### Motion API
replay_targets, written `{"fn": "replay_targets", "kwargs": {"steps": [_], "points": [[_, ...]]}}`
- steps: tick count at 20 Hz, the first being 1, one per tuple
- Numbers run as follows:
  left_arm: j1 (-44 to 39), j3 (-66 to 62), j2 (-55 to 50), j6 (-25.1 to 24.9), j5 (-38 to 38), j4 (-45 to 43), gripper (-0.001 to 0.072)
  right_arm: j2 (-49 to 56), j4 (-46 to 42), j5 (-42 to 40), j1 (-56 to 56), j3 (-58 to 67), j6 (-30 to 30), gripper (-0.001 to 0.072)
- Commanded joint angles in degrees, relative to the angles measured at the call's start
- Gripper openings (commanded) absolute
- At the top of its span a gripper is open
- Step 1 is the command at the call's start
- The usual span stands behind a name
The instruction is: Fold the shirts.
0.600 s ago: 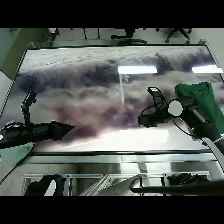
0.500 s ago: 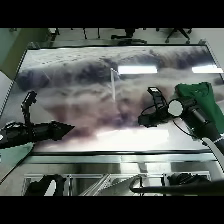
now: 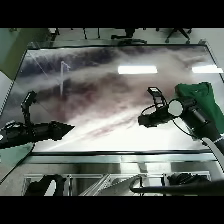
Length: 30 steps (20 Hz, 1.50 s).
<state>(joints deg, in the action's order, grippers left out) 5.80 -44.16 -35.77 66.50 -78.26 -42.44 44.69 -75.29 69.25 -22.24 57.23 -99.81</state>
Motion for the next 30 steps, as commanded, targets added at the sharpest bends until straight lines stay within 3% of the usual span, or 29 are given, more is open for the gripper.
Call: {"fn": "replay_targets", "kwargs": {"steps": [1,9,10,14,15,16,17,19,20,21,22,26,30], "points": [[0.1,0.0,0.0,0.0,0.0,0.0,0.0012,0.0,0.0,0.0,0.0,0.0,0.0,0.0017],[0.0,-0.1,0.0,1.7,9.4,4.6,0.0011,1.0,0.0,-1.9,0.0,0.0,0.0,0.0017],[0.7,-0.8,0.0,2.9,11.1,1.2,0.0011,1.4,0.0,-2.0,0.0,0.0,0.0,0.0017],[11.5,-9.0,-5.1,12.2,9.7,-34.0,0.0018,3.9,0.0,-1.5,0.0,0.0,0.0,0.0018],[15.2,-10.7,-7.5,15.7,9.9,-43.2,0.0169,4.5,0.0,-1.7,0.0,0.0,0.0,0.0025],[19.1,-11.8,-10.2,20.2,10.8,-48.7,0.063,5.0,0.0,-2.1,0.0,0.0,0.0,0.0025],[23.2,-12.4,-12.9,24.2,11.6,-51.5,0.0709,5.4,-0.6,-2.4,0.0,0.0,0.1,0.0026],[31.8,-13.4,-19.0,25.2,13.0,-52.1,0.0709,5.7,-0.6,-3.3,0.0,0.0,1.6,0.0029],[35.9,-13.8,-22.2,25.6,13.5,-51.4,0.0709,5.7,-0.7,-3.3,0.0,0.0,1.8,0.0132],[39.5,-14.3,-24.9,25.7,14.1,-50.8,0.0709,5.7,-1.1,-3.6,0.0,0.0,1.8,0.0292],[42.6,-14.9,-27.8,25.7,14.8,-50.2,0.0709,5.9,-1.3,-4.4,0.0,0.0,2.5,0.0344],[50.3,-19.3,-37.8,24.9,18.7,-50.9,0.0709,6.2,-1.3,-7.9,0.0,0.0,3.0,0.0342],[51.4,-26.3,-47.3,24.8,22.6,-50.5,0.0709,7.4,-1.3,-9.2,0.0,0.0,3.0,0.0342]]}}
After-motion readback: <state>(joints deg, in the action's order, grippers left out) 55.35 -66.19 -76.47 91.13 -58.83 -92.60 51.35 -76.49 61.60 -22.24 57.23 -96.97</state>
